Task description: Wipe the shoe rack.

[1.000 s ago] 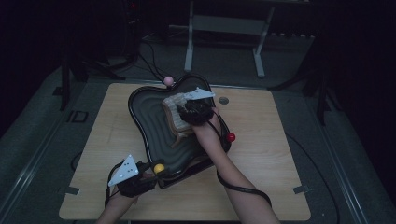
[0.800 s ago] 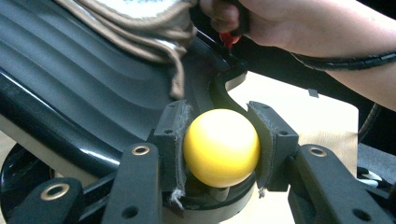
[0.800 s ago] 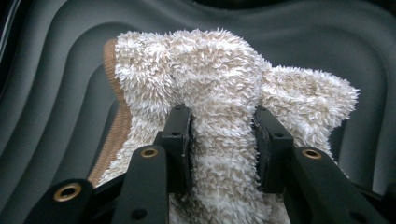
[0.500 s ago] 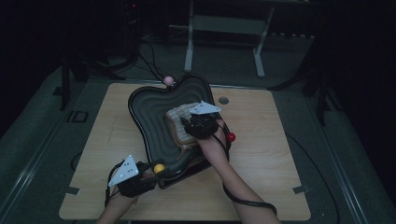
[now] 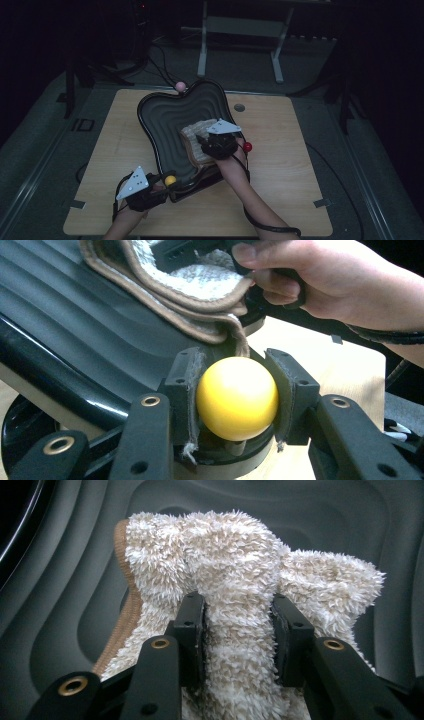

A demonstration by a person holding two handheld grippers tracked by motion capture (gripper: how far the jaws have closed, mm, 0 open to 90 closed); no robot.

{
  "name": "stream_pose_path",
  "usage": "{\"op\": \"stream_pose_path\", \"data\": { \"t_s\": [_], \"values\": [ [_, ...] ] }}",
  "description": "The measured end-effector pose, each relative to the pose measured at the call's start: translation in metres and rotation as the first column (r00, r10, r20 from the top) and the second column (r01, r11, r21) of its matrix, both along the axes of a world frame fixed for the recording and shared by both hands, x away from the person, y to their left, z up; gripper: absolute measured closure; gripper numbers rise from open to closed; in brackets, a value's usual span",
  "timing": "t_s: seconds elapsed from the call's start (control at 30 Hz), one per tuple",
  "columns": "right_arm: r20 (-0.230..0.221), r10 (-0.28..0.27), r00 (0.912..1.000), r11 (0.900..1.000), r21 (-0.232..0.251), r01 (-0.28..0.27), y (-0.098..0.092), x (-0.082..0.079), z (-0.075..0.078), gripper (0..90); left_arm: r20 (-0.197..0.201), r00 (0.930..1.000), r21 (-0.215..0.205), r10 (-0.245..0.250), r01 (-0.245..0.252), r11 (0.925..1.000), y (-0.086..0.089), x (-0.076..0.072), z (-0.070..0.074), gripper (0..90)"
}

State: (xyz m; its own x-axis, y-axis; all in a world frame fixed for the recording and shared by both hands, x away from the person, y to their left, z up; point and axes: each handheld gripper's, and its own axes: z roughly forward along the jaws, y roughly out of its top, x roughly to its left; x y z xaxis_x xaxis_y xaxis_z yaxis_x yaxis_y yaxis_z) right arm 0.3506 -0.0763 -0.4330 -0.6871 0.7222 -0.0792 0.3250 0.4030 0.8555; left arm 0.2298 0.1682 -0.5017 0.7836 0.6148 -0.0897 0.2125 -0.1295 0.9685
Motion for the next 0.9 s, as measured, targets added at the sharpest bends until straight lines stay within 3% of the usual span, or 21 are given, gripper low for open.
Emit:
{"op": "stream_pose_path", "data": {
  "t_s": [0.43, 0.9],
  "values": [
    [0.026, 0.006, 0.9997, 1.000, -0.021, -0.006, -0.011, -0.021, -0.013, 62.9, 0.004, 1.0000, 0.005, 0.003, -0.003, 1.0000, 0.000, 0.000, 0.000, 59.1],
    [0.027, 0.005, 0.9996, 1.000, -0.004, -0.005, -0.019, -0.034, -0.022, 62.9, 0.005, 0.9999, 0.012, 0.009, -0.009, 0.9999, -0.001, -0.001, 0.000, 59.0]
  ]
}}
